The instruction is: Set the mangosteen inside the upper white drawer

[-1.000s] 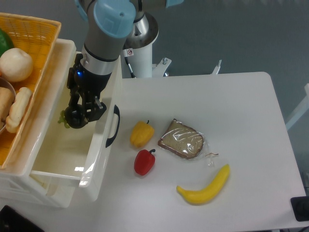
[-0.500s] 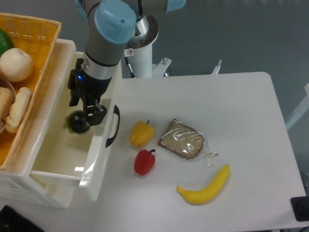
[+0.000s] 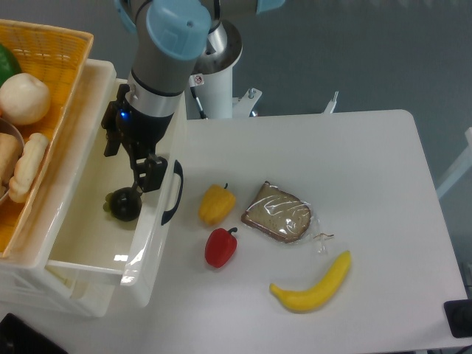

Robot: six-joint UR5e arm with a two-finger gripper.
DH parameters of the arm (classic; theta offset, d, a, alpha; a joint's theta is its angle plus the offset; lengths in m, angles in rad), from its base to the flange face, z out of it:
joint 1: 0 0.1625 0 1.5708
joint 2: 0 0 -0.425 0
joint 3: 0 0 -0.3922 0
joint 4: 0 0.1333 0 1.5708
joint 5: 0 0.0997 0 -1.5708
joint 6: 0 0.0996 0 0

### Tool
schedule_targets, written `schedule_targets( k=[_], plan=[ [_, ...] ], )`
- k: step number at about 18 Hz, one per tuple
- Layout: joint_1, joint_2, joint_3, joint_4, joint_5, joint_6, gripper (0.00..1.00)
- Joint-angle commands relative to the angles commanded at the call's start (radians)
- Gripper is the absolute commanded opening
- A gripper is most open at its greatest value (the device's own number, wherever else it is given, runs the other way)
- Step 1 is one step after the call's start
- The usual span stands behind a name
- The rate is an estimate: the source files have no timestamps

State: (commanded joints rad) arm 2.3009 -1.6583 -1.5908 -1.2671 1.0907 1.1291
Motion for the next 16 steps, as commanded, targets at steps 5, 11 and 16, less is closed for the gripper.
schedule_targets(
  k=[5,11,16],
  plan=[
    [0.072,0.012,0.005,0.0,0.0,-0.074,1.0],
    [0.236,-0.015,-0.002,0.002,0.002,-0.074,1.0],
    [0.35,-0.092,0.002,0.032,0.015,-0.049,1.0]
  ],
)
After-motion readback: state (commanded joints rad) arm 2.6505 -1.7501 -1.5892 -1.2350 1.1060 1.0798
